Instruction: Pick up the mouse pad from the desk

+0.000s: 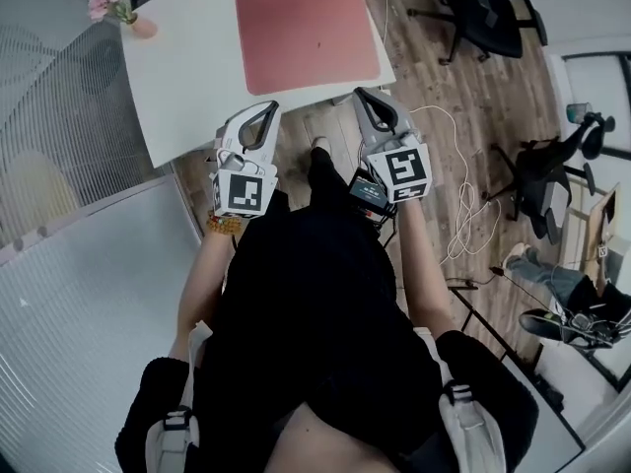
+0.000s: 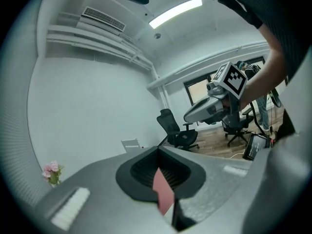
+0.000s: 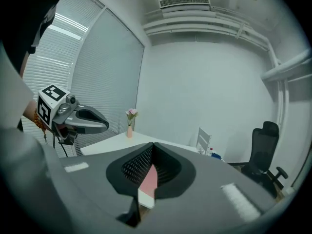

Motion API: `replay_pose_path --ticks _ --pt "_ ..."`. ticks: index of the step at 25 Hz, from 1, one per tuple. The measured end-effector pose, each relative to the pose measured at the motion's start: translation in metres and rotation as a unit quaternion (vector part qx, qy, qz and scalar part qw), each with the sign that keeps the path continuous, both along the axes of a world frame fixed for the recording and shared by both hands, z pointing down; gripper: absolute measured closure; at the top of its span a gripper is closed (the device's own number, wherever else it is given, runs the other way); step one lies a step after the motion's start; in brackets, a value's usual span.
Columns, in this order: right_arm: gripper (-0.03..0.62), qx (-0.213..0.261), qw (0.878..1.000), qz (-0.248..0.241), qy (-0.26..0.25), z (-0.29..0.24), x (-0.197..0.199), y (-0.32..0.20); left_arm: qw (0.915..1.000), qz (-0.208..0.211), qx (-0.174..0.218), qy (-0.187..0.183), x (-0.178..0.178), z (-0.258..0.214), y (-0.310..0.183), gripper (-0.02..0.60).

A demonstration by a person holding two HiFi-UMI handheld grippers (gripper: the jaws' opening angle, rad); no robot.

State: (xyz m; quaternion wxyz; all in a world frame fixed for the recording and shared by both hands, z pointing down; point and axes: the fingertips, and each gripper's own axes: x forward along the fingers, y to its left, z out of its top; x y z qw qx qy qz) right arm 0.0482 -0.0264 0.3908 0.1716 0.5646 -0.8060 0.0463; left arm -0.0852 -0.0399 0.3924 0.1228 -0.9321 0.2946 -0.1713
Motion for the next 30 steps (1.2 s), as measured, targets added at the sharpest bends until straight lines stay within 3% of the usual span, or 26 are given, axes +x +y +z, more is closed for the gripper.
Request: replay_pose_path --ticks 7,14,22,30 --pt "0.568 -0.012 0.997 -0.070 0.014 0.037 0.042 -0.040 0.9971 -0.064 -0.013 -0.039 0.040 0.033 -0.037 0.581" --pt "0.566 -0.039 0.991 -0.117 0.043 0.079 0.057 -0.069 0.9939 -0.073 -0.032 -0.076 0.055 0.068 -0.057 0.581" --pt "0.566 -0.071 0.980 -0.167 0.083 0.123 0.052 -0.089 0.9892 -0.043 -0.062 -0.126 0.071 0.122 -0.082 0.554" --pt "0.543 -0.123 0.957 -0.222 0.138 0.172 0.047 -0.086 0.9717 0.026 -0.097 -0.214 0.087 0.184 -0.074 0.513"
